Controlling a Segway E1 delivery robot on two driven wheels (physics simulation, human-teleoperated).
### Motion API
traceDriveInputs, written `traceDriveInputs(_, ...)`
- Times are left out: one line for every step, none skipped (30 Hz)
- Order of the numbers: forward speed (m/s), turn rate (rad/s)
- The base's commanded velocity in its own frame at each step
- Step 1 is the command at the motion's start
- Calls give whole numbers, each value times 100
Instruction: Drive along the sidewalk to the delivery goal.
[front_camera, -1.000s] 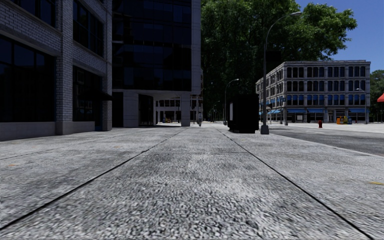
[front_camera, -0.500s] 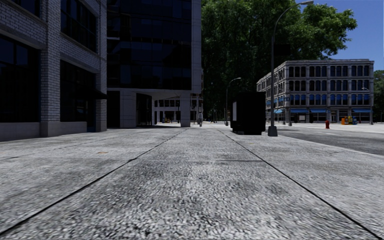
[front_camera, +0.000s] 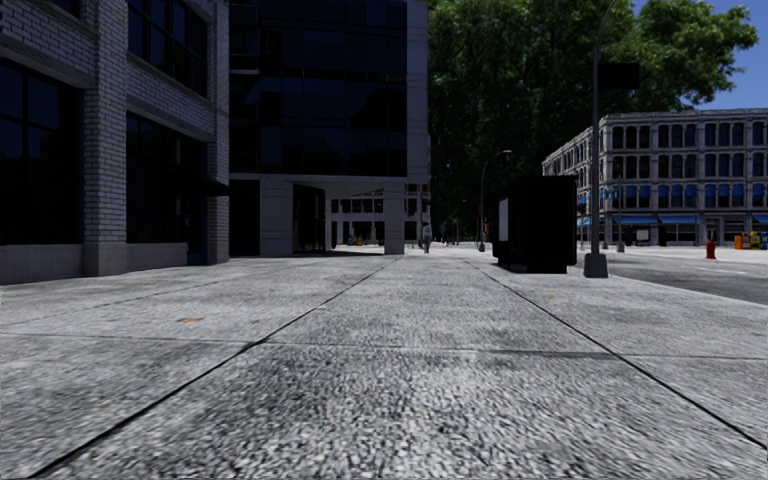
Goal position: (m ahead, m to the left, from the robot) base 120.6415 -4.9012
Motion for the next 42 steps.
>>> traceDriveInputs(200,37)
traceDriveInputs(200,37)
traceDriveInputs(200,37)
traceDriveInputs(200,37)
traceDriveInputs(200,37)
traceDriveInputs(200,37)
traceDriveInputs(200,37)
traceDriveInputs(200,37)
traceDriveInputs(200,37)
traceDriveInputs(200,35)
traceDriveInputs(200,0)
traceDriveInputs(200,0)
traceDriveInputs(200,0)
traceDriveInputs(200,0)
traceDriveInputs(200,0)
traceDriveInputs(200,0)
traceDriveInputs(200,0)
traceDriveInputs(200,0)
traceDriveInputs(200,0)
traceDriveInputs(200,0)
traceDriveInputs(200,0)
traceDriveInputs(200,0)
traceDriveInputs(200,0)
traceDriveInputs(200,0)
traceDriveInputs(200,0)
traceDriveInputs(200,0)
traceDriveInputs(200,0)
traceDriveInputs(200,0)
traceDriveInputs(200,0)
traceDriveInputs(200,0)
traceDriveInputs(200,0)
traceDriveInputs(200,0)
traceDriveInputs(200,0)
traceDriveInputs(200,0)
traceDriveInputs(200,0)
traceDriveInputs(200,0)
traceDriveInputs(200,0)
traceDriveInputs(200,0)
traceDriveInputs(200,0)
traceDriveInputs(200,0)
traceDriveInputs(200,0)
traceDriveInputs(200,0)
